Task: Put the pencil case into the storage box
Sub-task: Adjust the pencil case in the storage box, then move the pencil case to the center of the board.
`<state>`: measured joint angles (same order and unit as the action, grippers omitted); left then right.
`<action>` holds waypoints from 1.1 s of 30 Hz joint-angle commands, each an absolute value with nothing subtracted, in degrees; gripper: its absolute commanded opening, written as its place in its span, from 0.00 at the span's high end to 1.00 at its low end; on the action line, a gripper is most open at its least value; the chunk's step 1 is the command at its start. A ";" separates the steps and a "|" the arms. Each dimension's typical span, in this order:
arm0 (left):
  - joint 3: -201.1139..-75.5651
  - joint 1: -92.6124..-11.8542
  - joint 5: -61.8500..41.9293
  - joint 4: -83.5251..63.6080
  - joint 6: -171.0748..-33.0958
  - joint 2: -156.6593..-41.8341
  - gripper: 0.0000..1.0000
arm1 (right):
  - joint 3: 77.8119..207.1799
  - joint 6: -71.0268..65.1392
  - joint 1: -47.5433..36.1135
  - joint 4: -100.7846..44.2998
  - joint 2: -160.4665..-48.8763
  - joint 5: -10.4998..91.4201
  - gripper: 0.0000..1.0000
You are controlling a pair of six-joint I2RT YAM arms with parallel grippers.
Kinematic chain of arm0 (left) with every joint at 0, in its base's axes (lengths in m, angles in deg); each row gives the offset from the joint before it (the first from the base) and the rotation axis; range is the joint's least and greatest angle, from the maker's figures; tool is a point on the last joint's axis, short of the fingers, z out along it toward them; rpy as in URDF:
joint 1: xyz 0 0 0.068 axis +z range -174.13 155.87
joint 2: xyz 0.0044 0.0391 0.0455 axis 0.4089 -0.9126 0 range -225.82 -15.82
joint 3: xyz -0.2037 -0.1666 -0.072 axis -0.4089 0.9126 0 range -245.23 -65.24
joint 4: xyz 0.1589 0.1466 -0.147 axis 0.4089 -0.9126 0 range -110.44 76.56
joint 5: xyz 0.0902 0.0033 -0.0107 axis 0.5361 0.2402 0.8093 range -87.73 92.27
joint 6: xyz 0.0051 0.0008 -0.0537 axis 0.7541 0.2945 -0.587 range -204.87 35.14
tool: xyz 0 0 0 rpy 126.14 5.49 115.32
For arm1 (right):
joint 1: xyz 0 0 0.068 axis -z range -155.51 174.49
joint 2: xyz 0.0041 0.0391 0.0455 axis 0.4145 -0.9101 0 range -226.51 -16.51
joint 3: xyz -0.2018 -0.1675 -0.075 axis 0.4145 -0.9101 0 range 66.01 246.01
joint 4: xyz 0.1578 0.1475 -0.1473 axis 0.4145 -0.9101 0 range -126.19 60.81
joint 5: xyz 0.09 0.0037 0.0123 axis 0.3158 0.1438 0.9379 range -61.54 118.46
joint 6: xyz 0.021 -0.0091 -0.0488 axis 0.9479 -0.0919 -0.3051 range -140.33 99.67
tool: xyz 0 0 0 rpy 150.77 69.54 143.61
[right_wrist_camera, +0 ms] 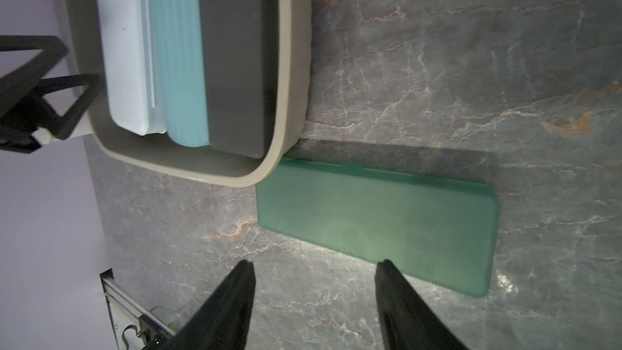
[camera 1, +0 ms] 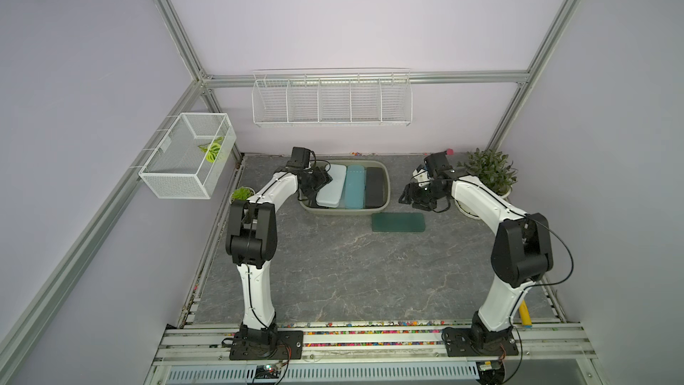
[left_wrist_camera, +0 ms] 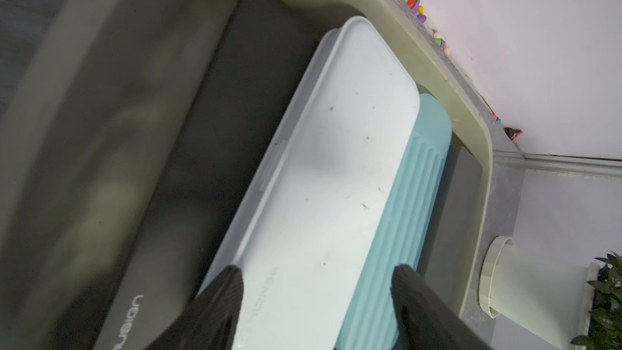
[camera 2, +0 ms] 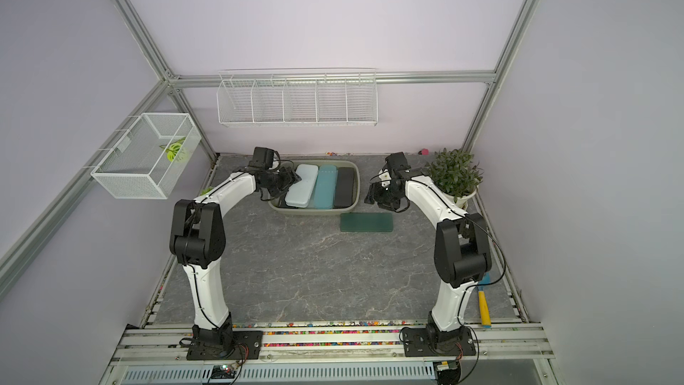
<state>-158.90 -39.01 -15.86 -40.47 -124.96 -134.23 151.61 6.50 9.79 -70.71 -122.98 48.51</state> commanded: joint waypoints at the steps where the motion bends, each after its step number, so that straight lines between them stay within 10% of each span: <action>1: -161.02 -40.90 -17.20 -40.70 -126.08 -136.05 0.25 | 153.08 5.07 10.61 -69.81 -125.04 46.43 0.37; 33: -156.61 -35.68 -14.25 -50.46 -121.31 -115.30 0.22 | 140.56 3.30 6.81 -71.70 -128.23 45.90 0.43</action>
<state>-158.71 -36.43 -15.49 -46.63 -123.65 -117.79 145.34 3.62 9.70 -67.98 -130.96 44.71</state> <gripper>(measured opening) 0.773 0.574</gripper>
